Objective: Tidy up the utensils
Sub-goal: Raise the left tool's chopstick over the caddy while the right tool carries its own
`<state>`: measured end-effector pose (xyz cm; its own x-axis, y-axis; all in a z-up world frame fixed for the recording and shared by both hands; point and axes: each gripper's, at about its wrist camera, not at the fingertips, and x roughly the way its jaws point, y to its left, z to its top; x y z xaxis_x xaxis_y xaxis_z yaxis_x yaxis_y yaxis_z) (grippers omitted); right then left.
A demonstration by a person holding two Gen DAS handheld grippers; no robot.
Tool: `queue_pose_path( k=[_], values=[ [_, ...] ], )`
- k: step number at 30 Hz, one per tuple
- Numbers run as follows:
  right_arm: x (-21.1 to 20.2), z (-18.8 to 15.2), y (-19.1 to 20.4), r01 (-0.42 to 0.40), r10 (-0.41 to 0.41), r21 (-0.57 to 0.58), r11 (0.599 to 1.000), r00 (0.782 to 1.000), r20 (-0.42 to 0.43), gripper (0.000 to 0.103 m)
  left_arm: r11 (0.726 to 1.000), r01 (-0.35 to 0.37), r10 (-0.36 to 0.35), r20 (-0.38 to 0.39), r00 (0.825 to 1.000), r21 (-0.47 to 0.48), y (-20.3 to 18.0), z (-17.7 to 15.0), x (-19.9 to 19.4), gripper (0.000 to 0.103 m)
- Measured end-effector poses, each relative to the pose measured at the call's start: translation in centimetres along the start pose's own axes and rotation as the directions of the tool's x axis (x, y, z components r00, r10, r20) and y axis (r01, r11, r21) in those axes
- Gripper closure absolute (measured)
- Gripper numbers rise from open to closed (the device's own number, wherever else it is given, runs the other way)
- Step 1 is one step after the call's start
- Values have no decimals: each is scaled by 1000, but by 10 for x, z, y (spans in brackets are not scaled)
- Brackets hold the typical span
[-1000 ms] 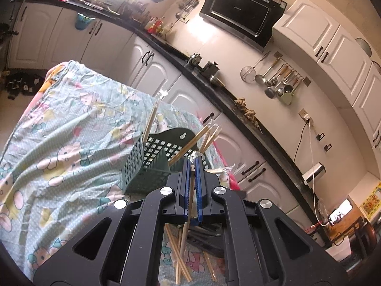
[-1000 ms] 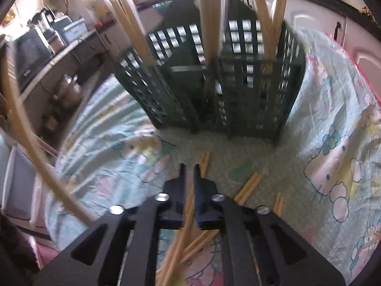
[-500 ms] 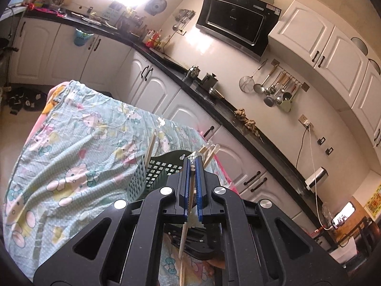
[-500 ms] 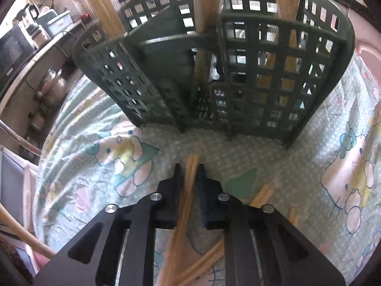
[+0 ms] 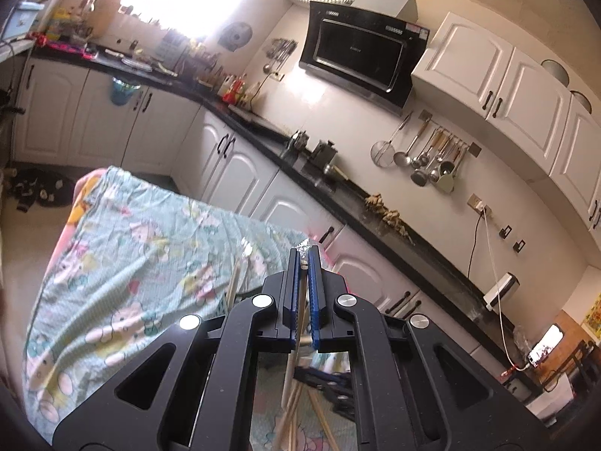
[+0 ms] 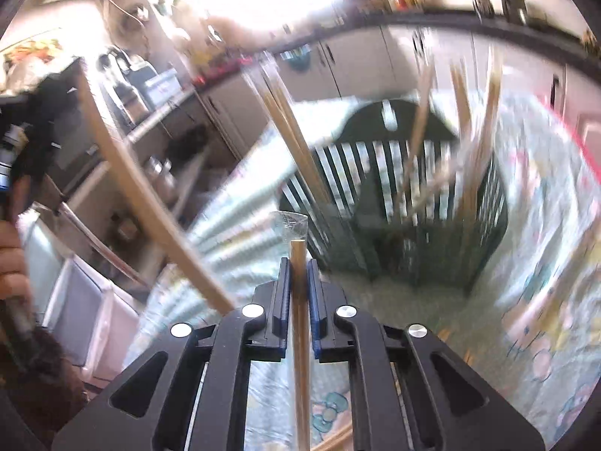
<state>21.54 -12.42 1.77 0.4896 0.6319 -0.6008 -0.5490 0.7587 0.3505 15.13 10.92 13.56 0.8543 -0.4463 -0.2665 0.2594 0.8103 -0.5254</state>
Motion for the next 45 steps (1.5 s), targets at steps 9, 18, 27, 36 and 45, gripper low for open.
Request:
queue_pose_path(
  k=[9, 18, 27, 36, 45],
  values=[
    [-66, 49, 17, -6, 22, -75, 997, 977, 213, 97, 998, 32, -36, 87, 996, 54, -24, 37, -7, 101],
    [-118, 98, 13, 62, -18, -99, 993, 916, 400, 97, 994, 32, -49, 162, 986, 106, -46, 76, 0, 101],
    [-134, 116, -3, 128, -68, -90, 988, 870, 488, 97, 991, -23, -1, 172, 985, 134, -53, 88, 27, 101],
    [-123, 108, -21, 217, -157, -70, 974, 861, 484, 97, 990, -71, 57, 122, 991, 118, -35, 72, 59, 101],
    [-109, 96, -43, 264, -225, -20, 964, 857, 464, 97, 982, -138, 125, 100, 987, 129, -18, 49, 78, 101]
  ],
)
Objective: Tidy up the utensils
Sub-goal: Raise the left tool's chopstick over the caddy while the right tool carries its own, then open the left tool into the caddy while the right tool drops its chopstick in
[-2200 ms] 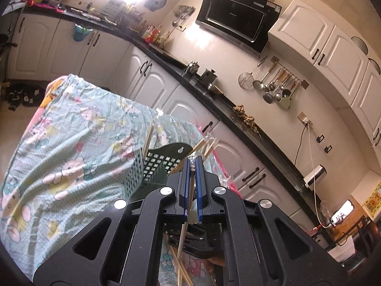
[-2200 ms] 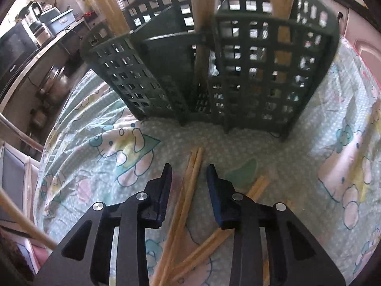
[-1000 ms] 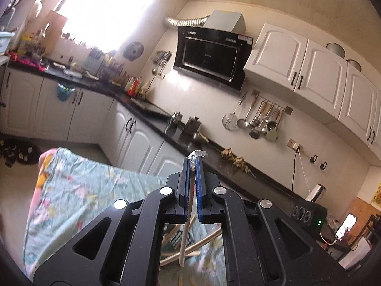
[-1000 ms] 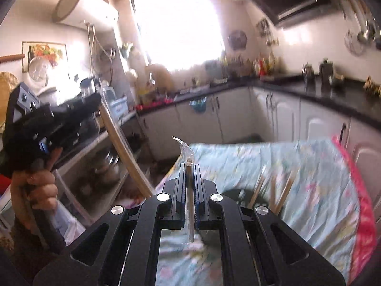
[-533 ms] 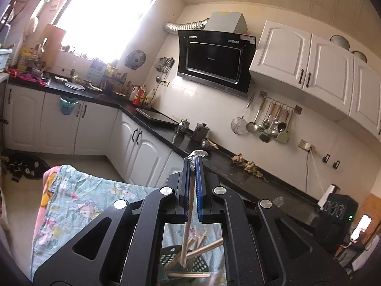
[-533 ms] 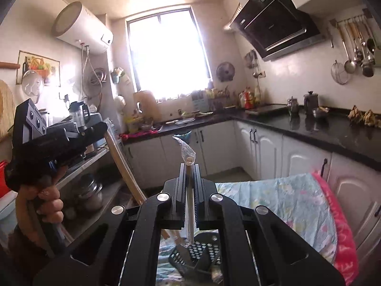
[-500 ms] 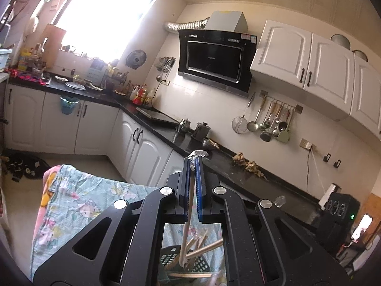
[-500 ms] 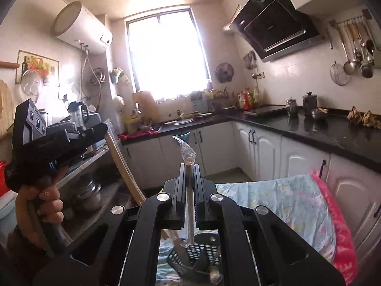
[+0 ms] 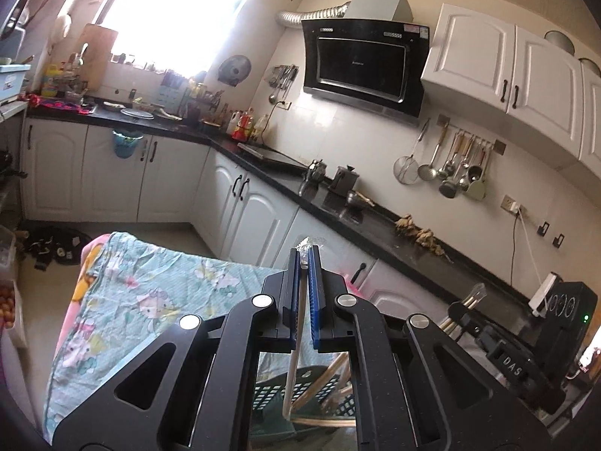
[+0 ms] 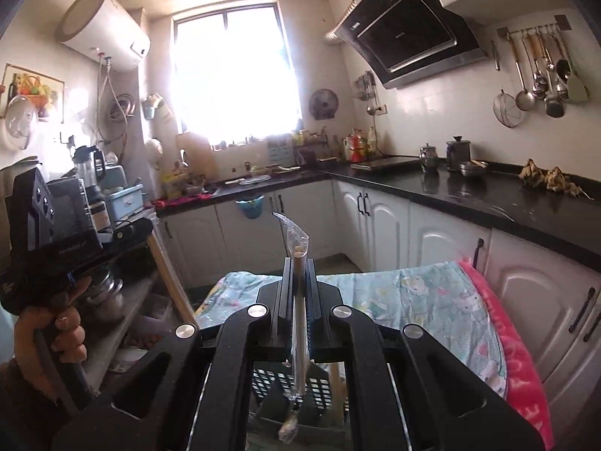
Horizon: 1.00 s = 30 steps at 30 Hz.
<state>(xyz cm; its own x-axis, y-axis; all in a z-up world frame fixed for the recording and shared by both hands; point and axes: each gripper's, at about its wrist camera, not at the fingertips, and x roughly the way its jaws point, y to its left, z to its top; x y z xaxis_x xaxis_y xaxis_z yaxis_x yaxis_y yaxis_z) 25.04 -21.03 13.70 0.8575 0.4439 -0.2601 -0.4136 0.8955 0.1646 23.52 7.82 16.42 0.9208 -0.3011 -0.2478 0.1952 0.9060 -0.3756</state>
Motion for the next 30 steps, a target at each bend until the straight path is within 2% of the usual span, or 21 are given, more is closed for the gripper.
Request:
queue_pose_path(
  k=[12, 26, 28, 30],
  values=[
    [26, -36, -8, 36, -36, -1, 999, 996, -77, 97, 999, -39, 40, -51, 998, 17, 8, -35, 21, 101],
    [58, -68, -5, 38, -30, 35, 999, 978, -206, 96, 999, -44, 47, -128, 991, 25, 12, -66, 36, 101],
    [58, -69, -6, 43, -33, 42, 998, 977, -213, 93, 999, -47, 50, -137, 989, 25, 12, -69, 36, 97],
    [56, -70, -7, 46, -34, 51, 998, 977, -211, 81, 999, -48, 51, -145, 988, 21, 13, -71, 36, 88]
  ],
)
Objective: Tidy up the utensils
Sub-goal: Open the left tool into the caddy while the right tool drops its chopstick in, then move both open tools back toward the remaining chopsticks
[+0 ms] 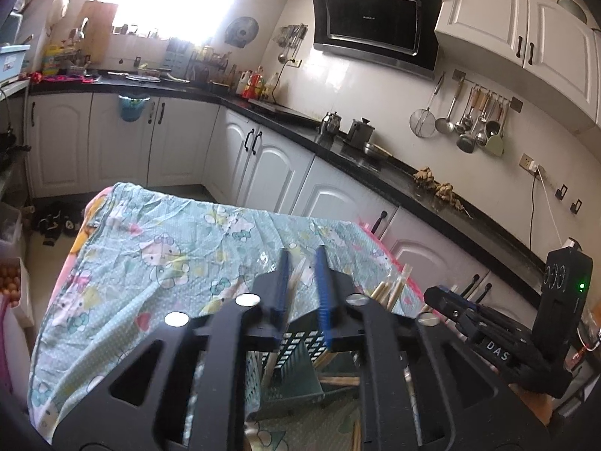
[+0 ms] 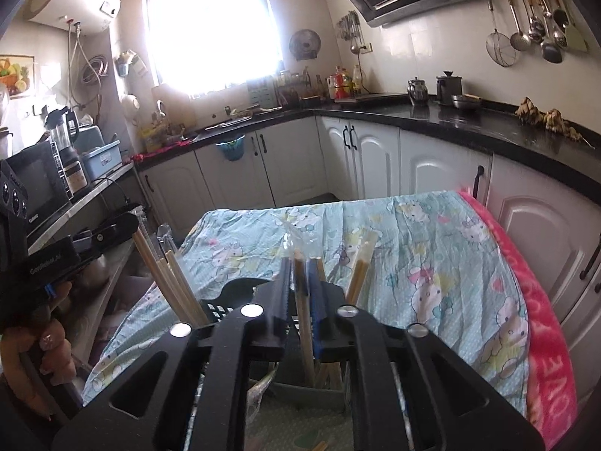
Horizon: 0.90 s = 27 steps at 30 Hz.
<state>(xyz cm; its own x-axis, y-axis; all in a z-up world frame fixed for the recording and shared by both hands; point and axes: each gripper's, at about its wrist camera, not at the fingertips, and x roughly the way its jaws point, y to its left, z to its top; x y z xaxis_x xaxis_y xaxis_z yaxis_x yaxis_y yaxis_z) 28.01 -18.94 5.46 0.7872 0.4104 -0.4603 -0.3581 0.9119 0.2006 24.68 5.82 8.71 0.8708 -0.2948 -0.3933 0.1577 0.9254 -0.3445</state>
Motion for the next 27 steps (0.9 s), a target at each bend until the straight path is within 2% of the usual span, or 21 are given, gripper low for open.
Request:
queue_pose_path(
  k=[1, 3, 9, 14, 19, 27],
  values=[
    [-1, 0, -1, 1, -1, 4, 1000, 1000, 2, 79, 1000, 1, -1, -4, 1000, -2, 0, -1, 0, 84],
    [-4, -1, -2, 0, 0, 10, 1000, 1000, 2, 77, 1000, 4, -4, -5, 1000, 0, 1, -3, -1, 83],
    [-19, -2, -5, 2, -3, 23, 1000, 1000, 11, 65, 1000, 0, 0, -1, 1000, 0, 0, -7, -11, 63],
    [-32, -4, -6, 12, -12, 22, 1000, 1000, 24, 59, 999, 32, -32, 27, 999, -20, 1, -9, -26, 32],
    [-44, -6, -5, 16, -16, 16, 1000, 999, 31, 54, 999, 34, -33, 42, 999, -37, 3, -9, -40, 13],
    [-59, -15, 1, 13, -13, -1, 1000, 1000, 24, 44, 999, 27, -25, 42, 999, -34, 1, -15, -56, 11]
  ],
)
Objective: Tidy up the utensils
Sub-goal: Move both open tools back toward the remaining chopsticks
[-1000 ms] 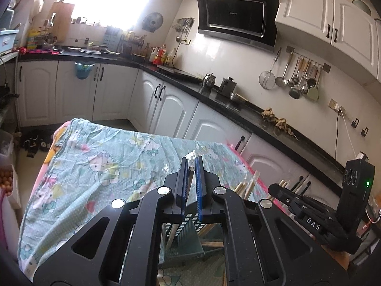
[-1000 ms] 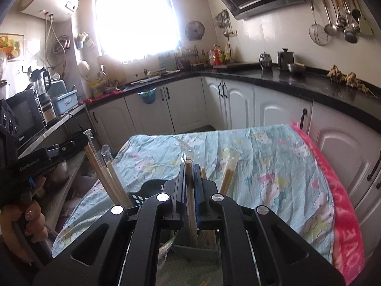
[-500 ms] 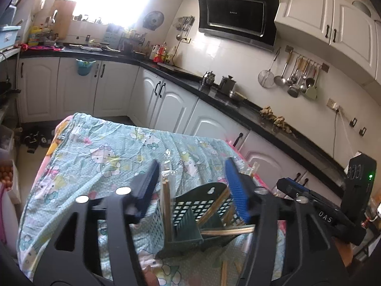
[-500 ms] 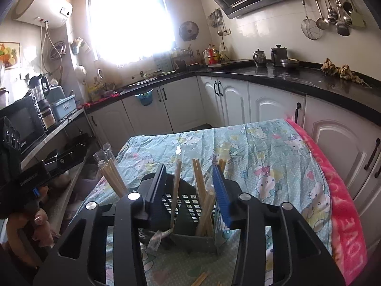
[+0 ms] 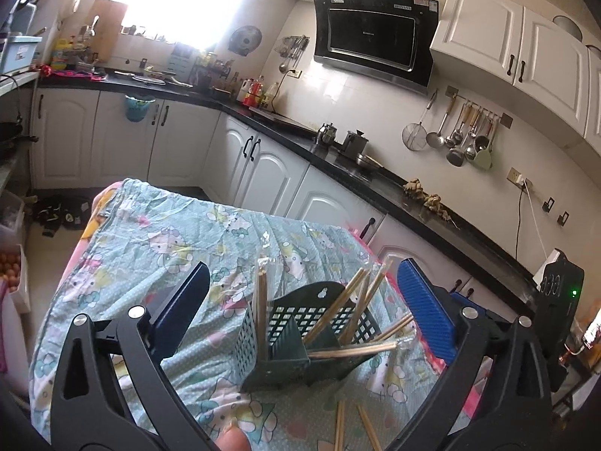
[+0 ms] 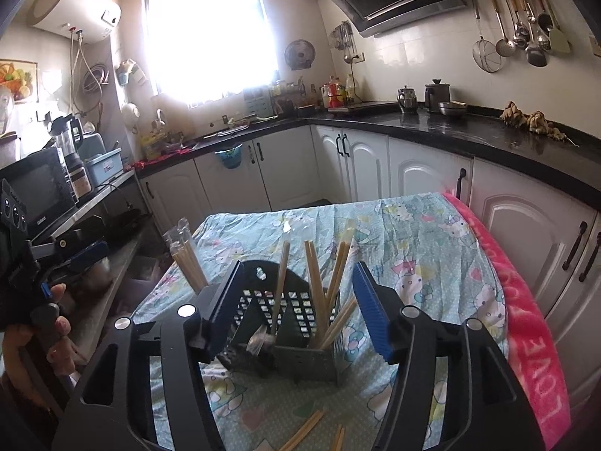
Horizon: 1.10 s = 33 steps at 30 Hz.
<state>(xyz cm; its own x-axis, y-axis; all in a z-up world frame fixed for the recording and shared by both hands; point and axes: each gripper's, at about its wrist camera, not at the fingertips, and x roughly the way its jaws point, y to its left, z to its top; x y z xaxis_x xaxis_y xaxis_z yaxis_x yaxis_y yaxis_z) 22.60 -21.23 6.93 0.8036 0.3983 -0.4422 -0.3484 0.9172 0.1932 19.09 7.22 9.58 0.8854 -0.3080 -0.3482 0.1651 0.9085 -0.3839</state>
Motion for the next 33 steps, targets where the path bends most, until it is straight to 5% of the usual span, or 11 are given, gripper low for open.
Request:
queue_pose_path(
  k=[19, 33],
  values=[
    [-12, -48, -2, 37, -44, -49, 998, 988, -145, 43, 999, 39, -34, -119, 992, 36, -19, -46, 4, 11],
    [19, -110, -26, 69, -74, -28, 997, 937, -342, 43, 994, 74, -49, -278, 959, 80, -37, -93, 28, 11]
  ],
)
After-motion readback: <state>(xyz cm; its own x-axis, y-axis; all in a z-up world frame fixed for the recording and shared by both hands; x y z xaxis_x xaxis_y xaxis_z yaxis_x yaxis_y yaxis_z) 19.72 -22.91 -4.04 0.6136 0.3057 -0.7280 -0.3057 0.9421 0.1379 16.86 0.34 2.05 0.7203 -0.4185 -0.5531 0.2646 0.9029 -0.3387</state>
